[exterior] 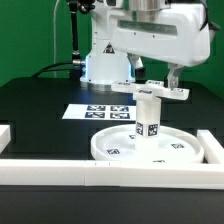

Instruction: Assemble round table

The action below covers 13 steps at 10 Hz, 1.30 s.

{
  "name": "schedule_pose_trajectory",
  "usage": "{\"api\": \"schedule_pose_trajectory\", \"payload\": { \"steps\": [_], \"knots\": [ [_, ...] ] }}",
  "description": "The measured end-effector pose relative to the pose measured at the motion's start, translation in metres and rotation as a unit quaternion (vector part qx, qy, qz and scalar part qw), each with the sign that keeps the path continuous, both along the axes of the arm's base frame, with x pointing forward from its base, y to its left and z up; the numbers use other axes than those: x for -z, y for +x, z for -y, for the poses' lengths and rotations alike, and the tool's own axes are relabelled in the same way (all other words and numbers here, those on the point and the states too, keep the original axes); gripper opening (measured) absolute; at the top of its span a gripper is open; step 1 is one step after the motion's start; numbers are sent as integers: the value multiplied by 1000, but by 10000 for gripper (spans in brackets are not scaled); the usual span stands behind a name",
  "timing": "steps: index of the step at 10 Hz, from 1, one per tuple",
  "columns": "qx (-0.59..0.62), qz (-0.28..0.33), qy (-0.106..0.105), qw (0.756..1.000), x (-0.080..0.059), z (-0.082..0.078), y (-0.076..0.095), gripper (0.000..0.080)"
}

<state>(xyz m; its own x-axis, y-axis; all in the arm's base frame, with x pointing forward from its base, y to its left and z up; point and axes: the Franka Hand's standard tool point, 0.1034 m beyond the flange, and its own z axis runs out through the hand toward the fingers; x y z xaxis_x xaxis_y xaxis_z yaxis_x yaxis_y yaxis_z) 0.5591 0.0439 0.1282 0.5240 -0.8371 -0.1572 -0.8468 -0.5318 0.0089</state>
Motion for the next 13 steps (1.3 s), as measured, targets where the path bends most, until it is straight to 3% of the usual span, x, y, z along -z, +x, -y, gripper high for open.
{"api": "schedule_pose_trajectory", "payload": {
  "steps": [1, 5, 8, 12, 13],
  "knots": [
    [-5, 0, 4, 1000, -8, 0, 1, 648],
    [-56, 6, 7, 998, -6, -1, 0, 648],
    [-315, 44, 10, 948, -5, -8, 3, 648],
    [-431, 56, 21, 901, -4, -7, 3, 648],
    [-478, 61, 22, 876, -4, -7, 4, 648]
  ]
}}
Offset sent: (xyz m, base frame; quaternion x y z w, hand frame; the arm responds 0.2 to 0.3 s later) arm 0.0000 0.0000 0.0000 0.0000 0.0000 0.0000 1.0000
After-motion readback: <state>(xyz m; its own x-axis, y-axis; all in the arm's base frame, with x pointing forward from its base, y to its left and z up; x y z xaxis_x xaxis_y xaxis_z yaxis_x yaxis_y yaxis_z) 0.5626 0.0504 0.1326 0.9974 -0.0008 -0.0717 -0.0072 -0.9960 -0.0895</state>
